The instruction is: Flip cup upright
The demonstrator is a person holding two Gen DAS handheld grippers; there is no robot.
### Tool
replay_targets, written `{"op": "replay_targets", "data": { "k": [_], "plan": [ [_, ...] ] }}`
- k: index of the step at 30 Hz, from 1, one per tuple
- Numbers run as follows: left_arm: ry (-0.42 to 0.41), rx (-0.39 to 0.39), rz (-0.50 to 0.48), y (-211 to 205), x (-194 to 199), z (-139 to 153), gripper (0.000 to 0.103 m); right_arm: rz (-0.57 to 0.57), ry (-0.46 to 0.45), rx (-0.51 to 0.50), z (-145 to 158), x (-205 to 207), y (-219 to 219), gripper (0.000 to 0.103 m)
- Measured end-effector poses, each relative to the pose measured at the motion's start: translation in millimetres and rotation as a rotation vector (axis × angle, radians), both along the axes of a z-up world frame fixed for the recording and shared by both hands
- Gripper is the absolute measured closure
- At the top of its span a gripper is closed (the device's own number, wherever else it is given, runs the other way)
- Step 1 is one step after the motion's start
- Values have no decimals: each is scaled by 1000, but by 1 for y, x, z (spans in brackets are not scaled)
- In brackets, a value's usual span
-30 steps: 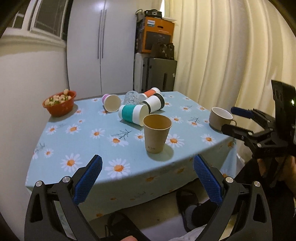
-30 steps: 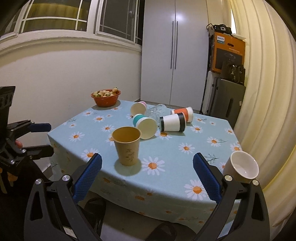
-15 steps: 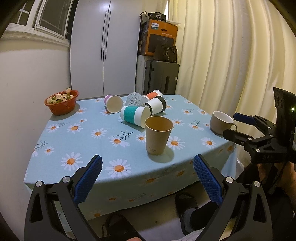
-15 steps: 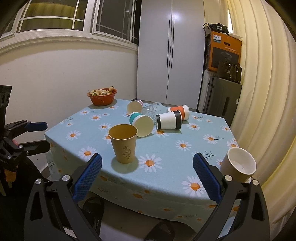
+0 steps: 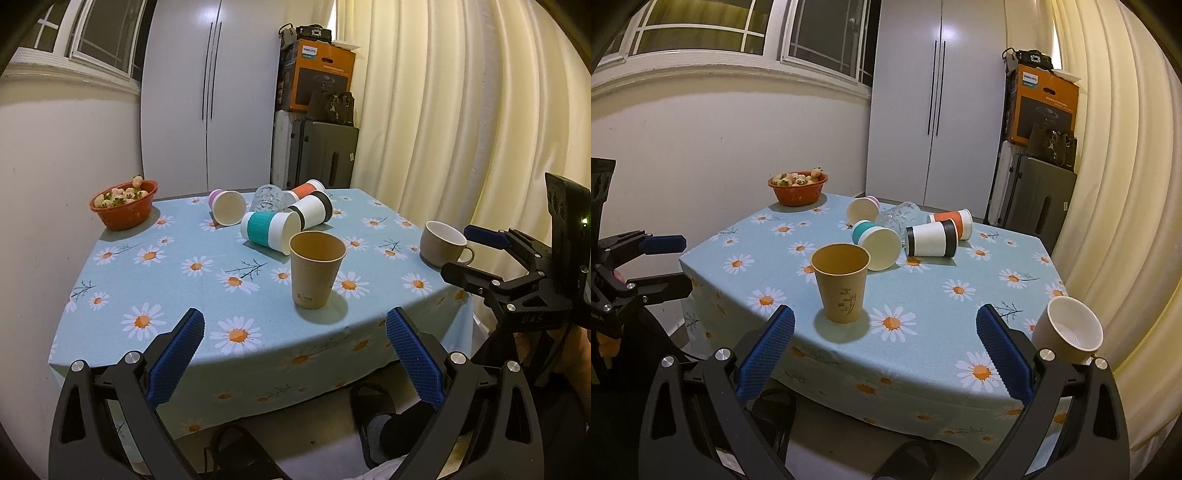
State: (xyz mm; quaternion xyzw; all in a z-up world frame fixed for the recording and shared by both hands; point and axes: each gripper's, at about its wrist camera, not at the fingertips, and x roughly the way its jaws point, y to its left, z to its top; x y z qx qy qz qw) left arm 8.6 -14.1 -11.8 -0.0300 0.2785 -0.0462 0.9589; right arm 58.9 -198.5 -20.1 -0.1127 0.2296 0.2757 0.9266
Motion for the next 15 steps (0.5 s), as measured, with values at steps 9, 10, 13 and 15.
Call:
{"op": "replay_targets", "data": {
  "k": [9, 10, 13, 15],
  "plan": [
    [8, 14, -1, -2, 1, -1, 7, -9, 14, 5, -1, 3, -1, 5],
    [9, 14, -4, -2, 1, -1, 7, -11, 16, 5, -1, 3, -1, 5],
    [9, 9, -4, -2, 1, -1, 7, -12, 18, 4, -2, 4, -2, 5],
    [8, 10, -3, -3, 1, -1, 7, -12, 17, 4, -2, 4, -2, 5]
  ]
}}
